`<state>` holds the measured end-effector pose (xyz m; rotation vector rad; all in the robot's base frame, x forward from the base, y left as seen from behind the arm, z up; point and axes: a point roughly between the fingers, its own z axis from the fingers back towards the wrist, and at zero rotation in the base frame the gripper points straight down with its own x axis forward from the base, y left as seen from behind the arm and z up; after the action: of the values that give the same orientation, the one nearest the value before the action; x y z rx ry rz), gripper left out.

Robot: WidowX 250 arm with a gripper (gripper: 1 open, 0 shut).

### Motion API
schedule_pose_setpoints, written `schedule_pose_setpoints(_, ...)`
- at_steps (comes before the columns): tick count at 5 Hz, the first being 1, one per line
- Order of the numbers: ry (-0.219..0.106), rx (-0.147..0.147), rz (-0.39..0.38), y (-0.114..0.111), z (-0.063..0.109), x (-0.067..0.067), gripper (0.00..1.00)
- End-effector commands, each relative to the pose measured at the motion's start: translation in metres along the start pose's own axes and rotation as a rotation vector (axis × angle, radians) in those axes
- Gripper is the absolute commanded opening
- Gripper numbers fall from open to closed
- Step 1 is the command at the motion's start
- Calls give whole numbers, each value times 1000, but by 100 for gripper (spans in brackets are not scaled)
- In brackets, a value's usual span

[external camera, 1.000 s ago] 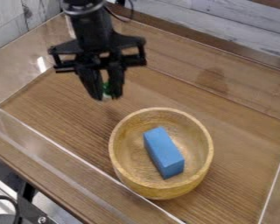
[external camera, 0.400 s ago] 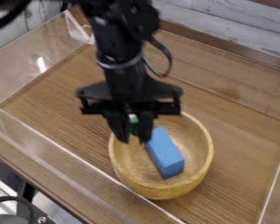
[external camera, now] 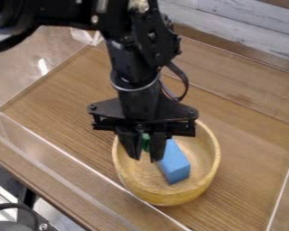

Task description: Put the green marker in the brown bowl

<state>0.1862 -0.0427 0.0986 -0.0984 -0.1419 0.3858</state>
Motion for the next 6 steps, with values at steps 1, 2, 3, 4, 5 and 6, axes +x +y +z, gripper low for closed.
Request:
schedule_pose_setpoints(1,-24,-22,-15,-5,11,4,0)
schedule_pose_setpoints(2,-17,-25,-30,-5,13,2,100)
schedule_pose_setpoints(3,-12,-30,-39,-7,15,1,100)
schedule_pose_setpoints(4,-10,-37,-42,-8,16,1,100)
schedule_pose_setpoints(5,-8,-44,-45,-9,17,2,100)
schedule_pose_setpoints(6,-5,-51,-49,-11,18,2,100)
